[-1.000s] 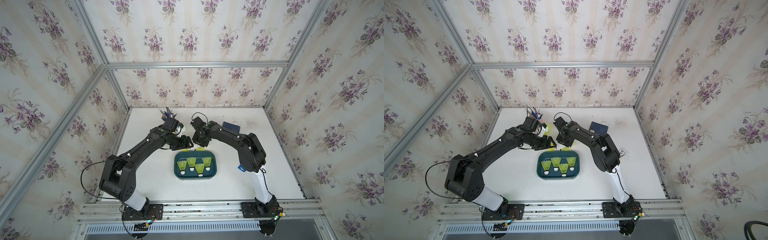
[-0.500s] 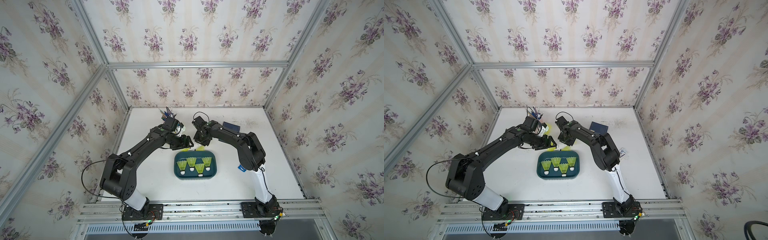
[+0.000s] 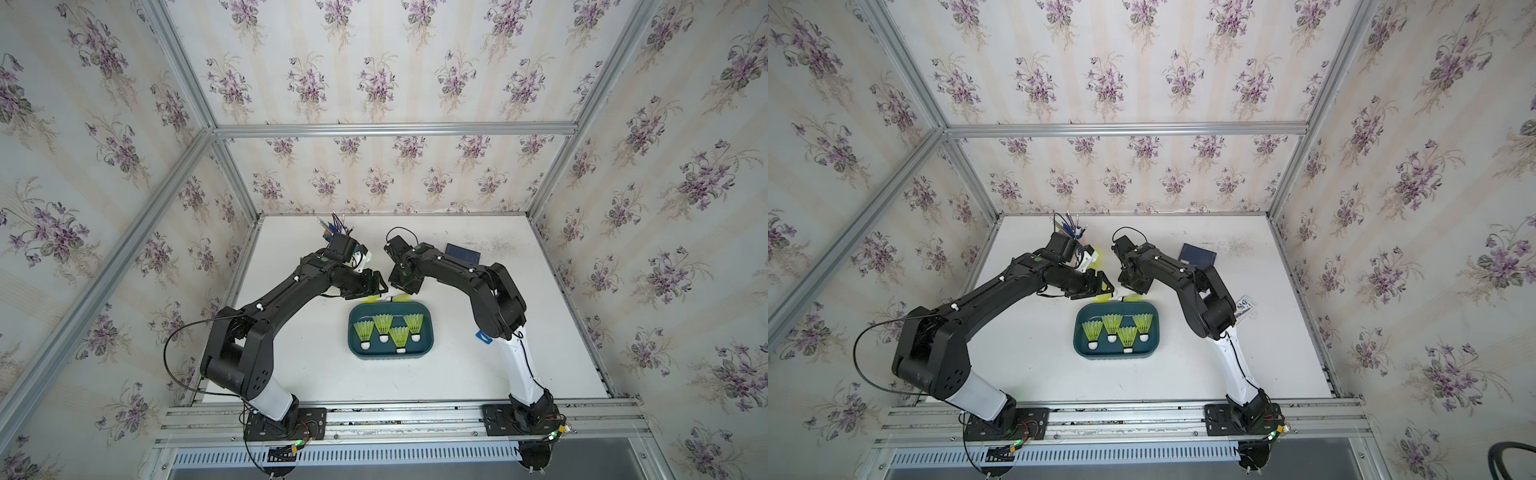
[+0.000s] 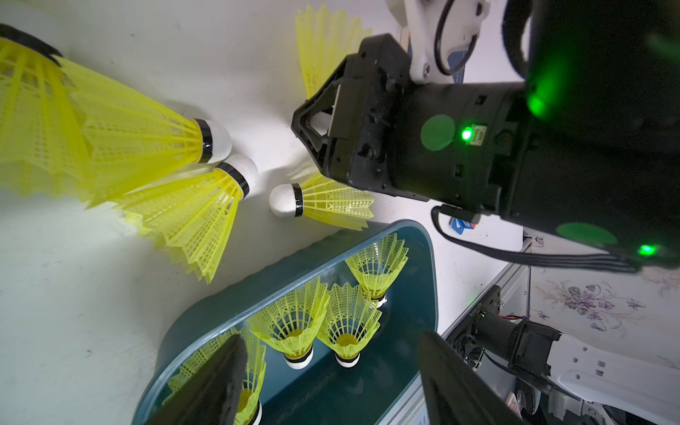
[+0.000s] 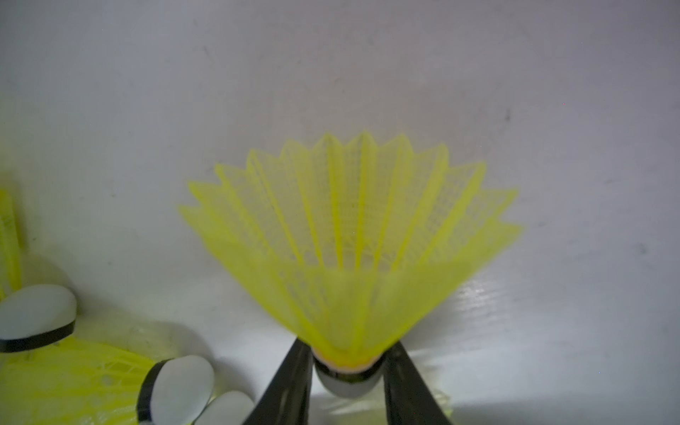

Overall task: Put the shuttlecocks into the storage box
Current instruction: Pick up the shuttlecock at the center of the board.

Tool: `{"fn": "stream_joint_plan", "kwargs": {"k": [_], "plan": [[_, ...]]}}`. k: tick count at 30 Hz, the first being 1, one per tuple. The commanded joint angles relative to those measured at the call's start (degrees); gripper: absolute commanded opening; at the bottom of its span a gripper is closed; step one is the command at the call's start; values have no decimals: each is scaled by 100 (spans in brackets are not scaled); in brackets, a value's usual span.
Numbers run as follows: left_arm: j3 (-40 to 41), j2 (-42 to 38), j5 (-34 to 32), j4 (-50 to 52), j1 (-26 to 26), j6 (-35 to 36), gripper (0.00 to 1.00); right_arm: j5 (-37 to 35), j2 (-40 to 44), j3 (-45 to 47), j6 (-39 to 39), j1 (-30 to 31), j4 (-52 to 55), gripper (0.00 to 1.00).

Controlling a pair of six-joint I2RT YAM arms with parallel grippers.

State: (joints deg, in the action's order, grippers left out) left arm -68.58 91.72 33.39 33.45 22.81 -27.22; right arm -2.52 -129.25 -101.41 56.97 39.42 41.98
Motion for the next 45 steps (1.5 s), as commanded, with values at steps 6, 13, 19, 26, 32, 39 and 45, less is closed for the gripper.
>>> {"fn": "stream_joint_plan", "kwargs": {"k": [6,13,19,26,32,39,45], "plan": [[-15,29,89,-93,-3,16,77,-476,-100,-108,-755,-68,232,42],[-68,87,107,-115,1,2,77,-458,-143,-75,-969,-66,206,32],[-51,82,131,-141,1,-2,76,-454,-105,-52,-976,-66,135,23],[-59,83,137,-151,-3,-11,76,-525,41,12,-1181,-66,72,19],[-53,60,149,-158,28,-29,76,-711,432,201,-1343,-70,-15,18],[-50,15,151,-182,82,-70,76,-792,787,227,-1452,-49,66,18],[62,-205,59,-121,157,-106,76,-743,1364,418,-1471,82,19,18]]}}
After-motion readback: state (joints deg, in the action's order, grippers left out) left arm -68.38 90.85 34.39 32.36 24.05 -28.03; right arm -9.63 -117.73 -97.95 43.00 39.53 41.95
